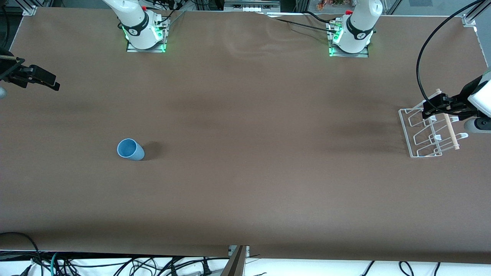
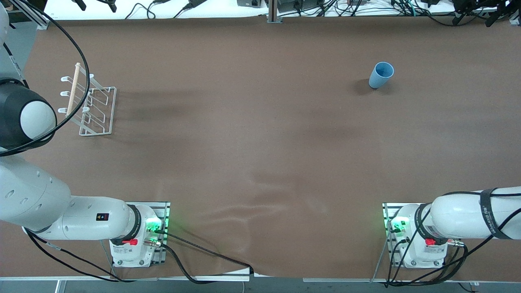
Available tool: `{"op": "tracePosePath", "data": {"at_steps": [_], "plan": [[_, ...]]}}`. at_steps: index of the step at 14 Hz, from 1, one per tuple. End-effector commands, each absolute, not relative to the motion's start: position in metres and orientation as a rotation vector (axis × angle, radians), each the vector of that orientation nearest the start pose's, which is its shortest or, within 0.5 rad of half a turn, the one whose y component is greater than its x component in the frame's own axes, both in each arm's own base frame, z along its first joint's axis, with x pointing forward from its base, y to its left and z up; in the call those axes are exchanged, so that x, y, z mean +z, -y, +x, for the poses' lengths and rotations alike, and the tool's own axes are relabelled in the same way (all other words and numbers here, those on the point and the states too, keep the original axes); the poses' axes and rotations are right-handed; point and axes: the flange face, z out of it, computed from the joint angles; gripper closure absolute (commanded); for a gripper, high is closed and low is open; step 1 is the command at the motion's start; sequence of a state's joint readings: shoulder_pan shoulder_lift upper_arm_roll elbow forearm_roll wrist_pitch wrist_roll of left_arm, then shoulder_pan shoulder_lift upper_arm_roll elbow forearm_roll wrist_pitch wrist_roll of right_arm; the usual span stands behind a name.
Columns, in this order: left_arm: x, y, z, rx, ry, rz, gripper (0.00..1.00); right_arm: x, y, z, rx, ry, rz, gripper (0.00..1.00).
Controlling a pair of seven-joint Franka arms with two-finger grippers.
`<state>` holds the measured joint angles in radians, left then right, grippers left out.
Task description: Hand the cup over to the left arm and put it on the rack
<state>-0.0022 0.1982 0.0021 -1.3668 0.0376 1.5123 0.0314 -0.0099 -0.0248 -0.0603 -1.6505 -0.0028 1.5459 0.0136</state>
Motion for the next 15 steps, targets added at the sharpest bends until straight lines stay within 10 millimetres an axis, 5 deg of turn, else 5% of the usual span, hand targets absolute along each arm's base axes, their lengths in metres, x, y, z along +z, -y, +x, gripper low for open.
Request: {"op": "tracePosePath", "data": {"at_steps": [1, 15], "plan": [[0.6041, -0.0040, 0.6097, 0.084, -0.037, -3.121, 0.00, 0.6014, 0.0364, 0.5391, 0.103, -0.137, -3.119, 0.00], [0.6032, -0.0038, 0.6101, 0.087, -0.037, -3.122, 0.00, 0.6008, 0.0365, 0.5399, 0.117, -0.122, -3.121, 0.00]]}}
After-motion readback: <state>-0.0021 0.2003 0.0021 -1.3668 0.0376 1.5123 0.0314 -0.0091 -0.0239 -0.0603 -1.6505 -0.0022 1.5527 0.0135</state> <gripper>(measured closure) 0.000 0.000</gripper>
